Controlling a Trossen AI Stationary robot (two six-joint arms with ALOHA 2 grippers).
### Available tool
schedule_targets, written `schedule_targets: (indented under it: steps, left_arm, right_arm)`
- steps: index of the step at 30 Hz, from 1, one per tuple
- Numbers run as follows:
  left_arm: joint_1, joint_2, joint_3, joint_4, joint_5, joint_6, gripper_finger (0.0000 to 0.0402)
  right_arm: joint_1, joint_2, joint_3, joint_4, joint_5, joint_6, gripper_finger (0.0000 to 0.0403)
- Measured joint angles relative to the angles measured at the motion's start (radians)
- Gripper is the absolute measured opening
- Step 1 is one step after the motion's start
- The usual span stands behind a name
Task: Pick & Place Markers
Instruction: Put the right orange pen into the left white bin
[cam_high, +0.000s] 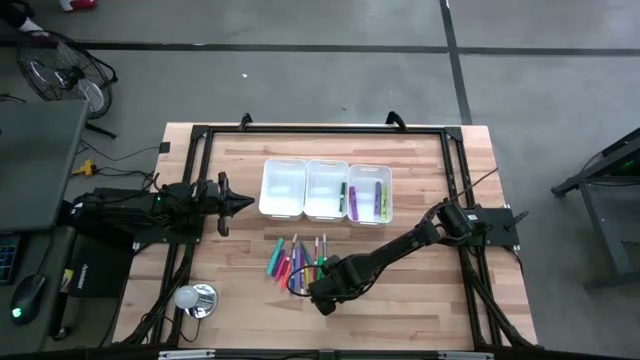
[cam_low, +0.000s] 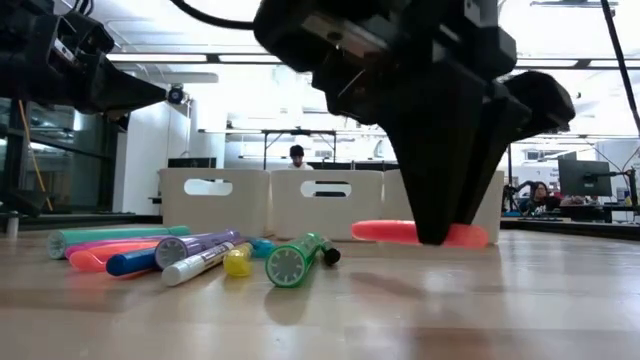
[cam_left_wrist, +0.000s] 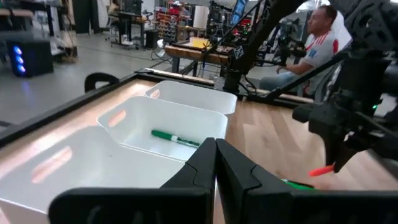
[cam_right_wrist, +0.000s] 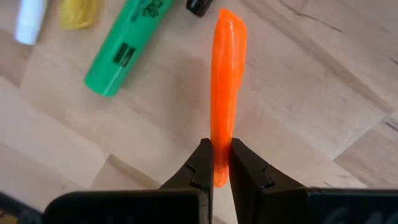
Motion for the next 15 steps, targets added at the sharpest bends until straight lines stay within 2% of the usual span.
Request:
schedule_targets:
  steps: [5,10,15]
  left_arm:
    - [0.000,0.000,0.000,0.003,0.024,-0.081,0.0008]
    - [0.000,0.000,0.000,0.036,0.037,-0.095,0.0008]
    - [0.000,0.010,0.000,0.097,0.087,-0.211,0.0025]
  right_arm:
    - [0.000,-0.019,0.001,0.011,0.025,-0.004,0.0019]
    - [-0.011,-0.070,0.001,0.012,0.134,-0.011,0.0019]
    - [-0.034,-0.113,0.003,0.033,0.235,-0.073,0.0019]
